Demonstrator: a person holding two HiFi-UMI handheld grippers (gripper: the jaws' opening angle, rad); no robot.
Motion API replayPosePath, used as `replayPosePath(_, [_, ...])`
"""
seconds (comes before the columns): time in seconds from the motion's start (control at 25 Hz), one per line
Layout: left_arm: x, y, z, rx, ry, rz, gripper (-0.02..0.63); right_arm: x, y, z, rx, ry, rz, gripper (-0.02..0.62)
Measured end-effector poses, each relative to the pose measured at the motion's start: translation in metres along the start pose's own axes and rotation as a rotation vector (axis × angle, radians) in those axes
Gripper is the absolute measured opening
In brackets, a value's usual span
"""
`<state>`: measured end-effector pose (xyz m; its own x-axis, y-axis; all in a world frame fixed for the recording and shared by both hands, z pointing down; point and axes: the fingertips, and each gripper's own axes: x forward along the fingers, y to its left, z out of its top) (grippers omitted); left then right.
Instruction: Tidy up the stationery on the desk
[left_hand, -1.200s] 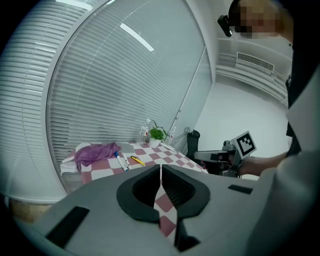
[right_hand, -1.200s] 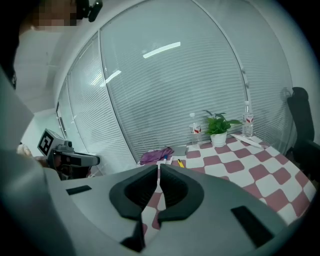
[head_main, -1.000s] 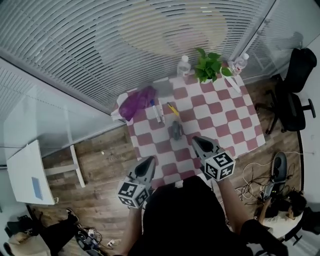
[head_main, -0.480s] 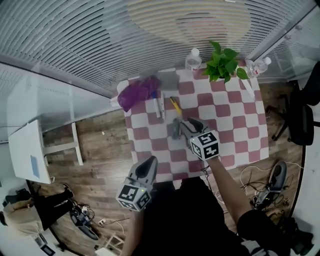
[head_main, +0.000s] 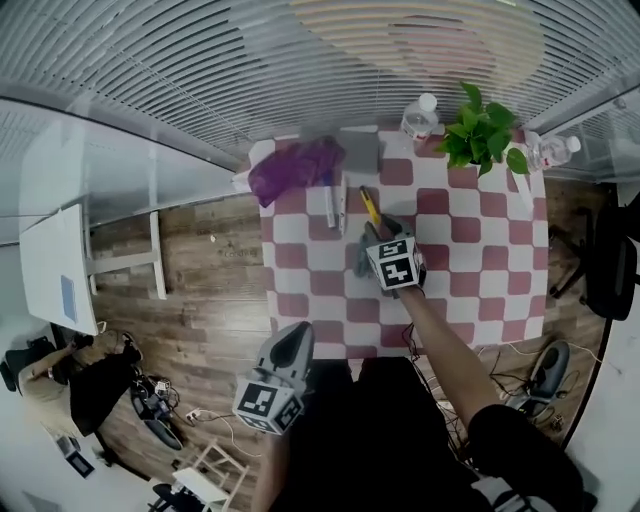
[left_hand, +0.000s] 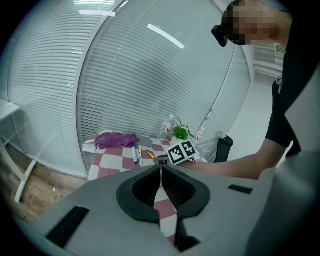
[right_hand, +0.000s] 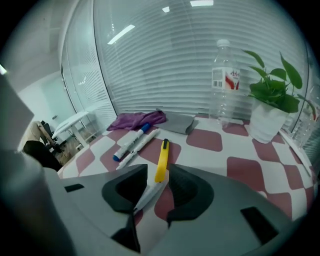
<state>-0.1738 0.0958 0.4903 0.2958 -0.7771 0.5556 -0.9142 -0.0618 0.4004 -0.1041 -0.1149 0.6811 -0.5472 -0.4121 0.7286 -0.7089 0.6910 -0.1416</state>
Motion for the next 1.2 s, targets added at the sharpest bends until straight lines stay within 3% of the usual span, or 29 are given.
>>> replayPosePath(0.36, [-0.005, 0.007, -0.009, -0.023, 0.017, 0.037, 0.034, 0.012, -0.004, -0.004, -0.026, 0.029, -0.047, 0.075])
replayPosePath(0.6, [-0.008, -0.001, -0.004, 0.003, 0.007, 0.01, 0.034, -0.002, -0.009, -0.002, 0.006, -0.006, -0.04, 0.074])
replayPosePath(0.96, [0.018, -0.034, 0.001, 0.112, 0.055, -0.182, 0.034, -0.086, -0.045, -0.016, 0.178, -0.109, -0.103, 0.072])
replayPosePath(1.2, [0.033, -0.066, 0.01, 0.194, 0.063, -0.294, 0.034, -0.144, -0.084, -0.048, 0.266, -0.143, -0.227, 0.072])
